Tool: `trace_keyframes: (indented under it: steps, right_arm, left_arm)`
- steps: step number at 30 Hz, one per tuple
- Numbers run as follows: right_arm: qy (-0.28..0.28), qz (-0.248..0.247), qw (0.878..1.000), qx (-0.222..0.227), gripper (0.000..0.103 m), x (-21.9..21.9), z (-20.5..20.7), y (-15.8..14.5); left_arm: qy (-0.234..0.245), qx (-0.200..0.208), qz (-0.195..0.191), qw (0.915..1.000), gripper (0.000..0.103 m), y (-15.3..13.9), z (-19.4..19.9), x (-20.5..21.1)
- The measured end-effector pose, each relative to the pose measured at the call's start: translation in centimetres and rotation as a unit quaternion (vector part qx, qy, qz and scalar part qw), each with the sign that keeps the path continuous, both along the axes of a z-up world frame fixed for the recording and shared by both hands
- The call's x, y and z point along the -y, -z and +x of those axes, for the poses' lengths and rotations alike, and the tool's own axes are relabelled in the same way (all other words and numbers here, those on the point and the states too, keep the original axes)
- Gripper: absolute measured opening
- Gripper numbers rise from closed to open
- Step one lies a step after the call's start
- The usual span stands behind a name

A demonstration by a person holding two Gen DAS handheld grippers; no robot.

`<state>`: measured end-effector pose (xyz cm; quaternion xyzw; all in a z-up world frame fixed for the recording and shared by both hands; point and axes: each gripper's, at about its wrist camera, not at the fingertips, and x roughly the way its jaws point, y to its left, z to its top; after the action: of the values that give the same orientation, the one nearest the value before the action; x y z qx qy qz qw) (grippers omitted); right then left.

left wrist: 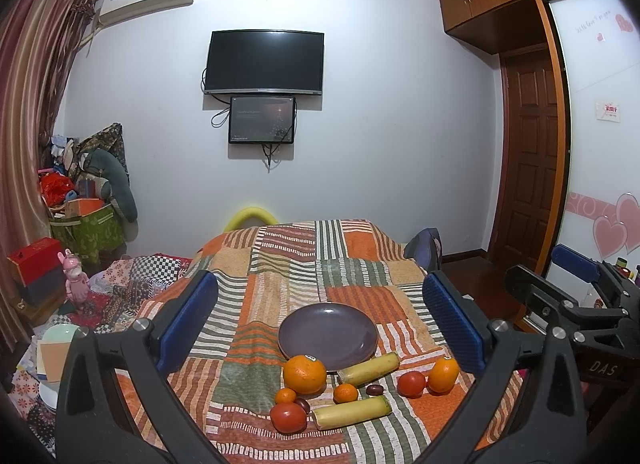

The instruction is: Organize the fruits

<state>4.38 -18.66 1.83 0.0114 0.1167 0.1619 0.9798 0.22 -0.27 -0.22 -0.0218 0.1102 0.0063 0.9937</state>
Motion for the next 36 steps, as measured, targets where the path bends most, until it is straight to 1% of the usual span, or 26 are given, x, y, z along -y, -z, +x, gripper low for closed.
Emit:
trace_keyframes:
  steps: [11,17,20,25,26,27,28,30,32,36]
  right_arm:
    - [0.0,0.0,1.0,0.0,0.103,0.0,0.0,0.1]
    - [0.001,-0.006,1.0,-0.007,0.103,-0.5,0.1,0.0]
    - [0.003,-0.009,1.0,-0.013,0.103,-0.5,0.5,0.4]
    - [-0.001,-0.007,0.999,-0.037,0.103,0.1,1.8,1.4]
    - [-0.001,-0.008,0.999,-0.044,0.103,0.2,2.2,1.7]
    - [-0.001,-0.009,0.999,-0.05,0.103,0.3,2.4,2.0]
    - [0.001,-0.01,0.998,-0.054,0.102,0.4,2.8,2.3]
    - [0.006,-0.013,0.998,-0.064,0.098,0.7,3.4,3.1]
    - [0.008,-0.016,0.997,-0.076,0.091,0.9,3.9,3.7]
    - [0.015,-0.03,0.994,-0.102,0.084,1.5,5.0,5.1]
  left_arm:
    - [0.0,0.001,0.001,1.0,0.103,0.1,0.0,0.1]
    - [0.004,-0.007,0.001,1.0,0.103,0.2,0.4,0.0]
    - [0.004,-0.015,0.001,0.9999,0.103,0.5,1.0,-0.1]
    - [-0.006,-0.038,0.0,0.9993,0.103,1.8,2.5,-0.8]
    - [-0.006,-0.046,-0.002,0.9989,0.102,2.1,2.9,-1.1]
    - [-0.007,-0.051,-0.003,0.9986,0.099,2.4,3.2,-1.2]
    - [-0.009,-0.061,-0.004,0.9981,0.096,2.8,3.7,-1.4]
    - [-0.012,-0.072,-0.002,0.9973,0.094,3.4,4.3,-1.6]
    - [-0.014,-0.085,0.0,0.9963,0.092,4.1,5.1,-1.8]
    - [-0.006,-0.11,-0.001,0.9939,0.087,5.5,6.5,-2.4]
